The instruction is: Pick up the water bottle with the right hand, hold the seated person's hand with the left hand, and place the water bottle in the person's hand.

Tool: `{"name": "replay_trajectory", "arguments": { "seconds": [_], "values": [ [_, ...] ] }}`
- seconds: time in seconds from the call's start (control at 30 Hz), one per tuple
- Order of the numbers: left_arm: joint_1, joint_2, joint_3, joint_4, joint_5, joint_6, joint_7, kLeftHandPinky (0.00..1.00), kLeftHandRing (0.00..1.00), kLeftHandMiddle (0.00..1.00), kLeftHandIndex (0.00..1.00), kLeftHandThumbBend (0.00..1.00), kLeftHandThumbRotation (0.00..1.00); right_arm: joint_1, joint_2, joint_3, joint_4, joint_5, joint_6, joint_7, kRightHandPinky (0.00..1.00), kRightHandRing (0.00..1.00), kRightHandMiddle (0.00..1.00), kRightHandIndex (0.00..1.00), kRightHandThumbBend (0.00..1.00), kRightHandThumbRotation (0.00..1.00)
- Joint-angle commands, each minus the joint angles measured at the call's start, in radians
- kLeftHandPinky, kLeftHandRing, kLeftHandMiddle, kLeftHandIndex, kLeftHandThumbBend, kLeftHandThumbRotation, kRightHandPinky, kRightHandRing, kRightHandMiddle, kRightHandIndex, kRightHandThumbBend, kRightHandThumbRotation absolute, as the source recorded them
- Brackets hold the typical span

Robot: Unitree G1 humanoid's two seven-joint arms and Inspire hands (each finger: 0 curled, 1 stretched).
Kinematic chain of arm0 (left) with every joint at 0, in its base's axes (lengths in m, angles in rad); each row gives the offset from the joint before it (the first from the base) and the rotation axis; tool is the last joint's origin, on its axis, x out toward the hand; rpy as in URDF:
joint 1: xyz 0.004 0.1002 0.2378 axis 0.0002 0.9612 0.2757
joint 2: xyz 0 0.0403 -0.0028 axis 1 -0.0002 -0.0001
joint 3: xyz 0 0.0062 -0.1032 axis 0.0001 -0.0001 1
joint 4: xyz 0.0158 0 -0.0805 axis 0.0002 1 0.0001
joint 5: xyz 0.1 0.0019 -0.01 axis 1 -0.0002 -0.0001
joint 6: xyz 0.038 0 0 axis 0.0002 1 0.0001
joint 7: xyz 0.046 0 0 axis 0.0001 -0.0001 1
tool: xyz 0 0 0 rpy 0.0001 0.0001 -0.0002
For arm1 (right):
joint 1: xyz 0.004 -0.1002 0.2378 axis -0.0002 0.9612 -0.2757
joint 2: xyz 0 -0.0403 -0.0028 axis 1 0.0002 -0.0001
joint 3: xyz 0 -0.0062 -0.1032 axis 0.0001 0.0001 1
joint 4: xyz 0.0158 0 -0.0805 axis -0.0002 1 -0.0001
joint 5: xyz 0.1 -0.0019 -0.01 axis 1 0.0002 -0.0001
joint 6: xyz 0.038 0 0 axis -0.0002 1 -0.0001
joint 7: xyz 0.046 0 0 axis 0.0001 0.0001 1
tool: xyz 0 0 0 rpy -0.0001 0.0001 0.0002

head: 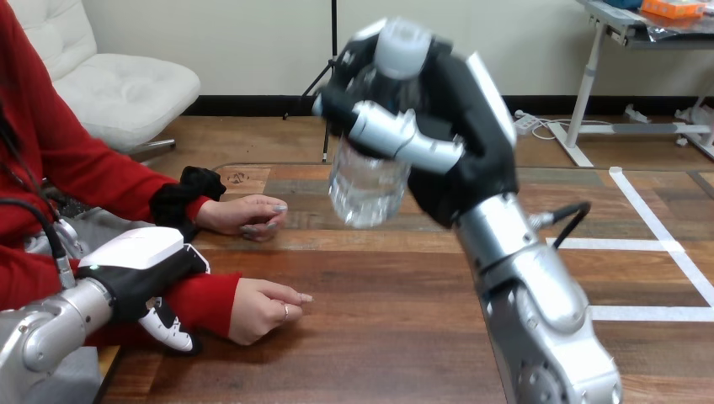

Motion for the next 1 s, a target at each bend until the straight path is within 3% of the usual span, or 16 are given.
{"name": "replay_trajectory", "arguments": {
  "seconds": [0.0,0.43,0.97],
  "values": [
    [0.036,-0.061,-0.019,-0.053,-0.015,-0.018,-0.013,0.28,0.34,0.4,0.43,0.91,0.0,-0.01,0.032,0.019,0.003,-0.023,-0.055,0.0,0.27,0.34,0.41,0.39,0.81,0.0],
    [0.057,-0.063,0.005,-0.121,-0.044,-0.005,-0.015,0.29,0.35,0.4,0.42,0.91,0.0,0.052,0.044,0.064,0.027,-0.051,-0.08,0.012,0.26,0.32,0.4,0.39,0.82,0.0],
    [0.088,-0.069,0.062,-0.224,-0.084,-0.013,-0.002,0.28,0.34,0.41,0.42,0.88,0.0,0.115,0.063,0.092,0.06,-0.026,-0.096,0.025,0.27,0.32,0.4,0.4,0.81,0.0]
  ]
}}
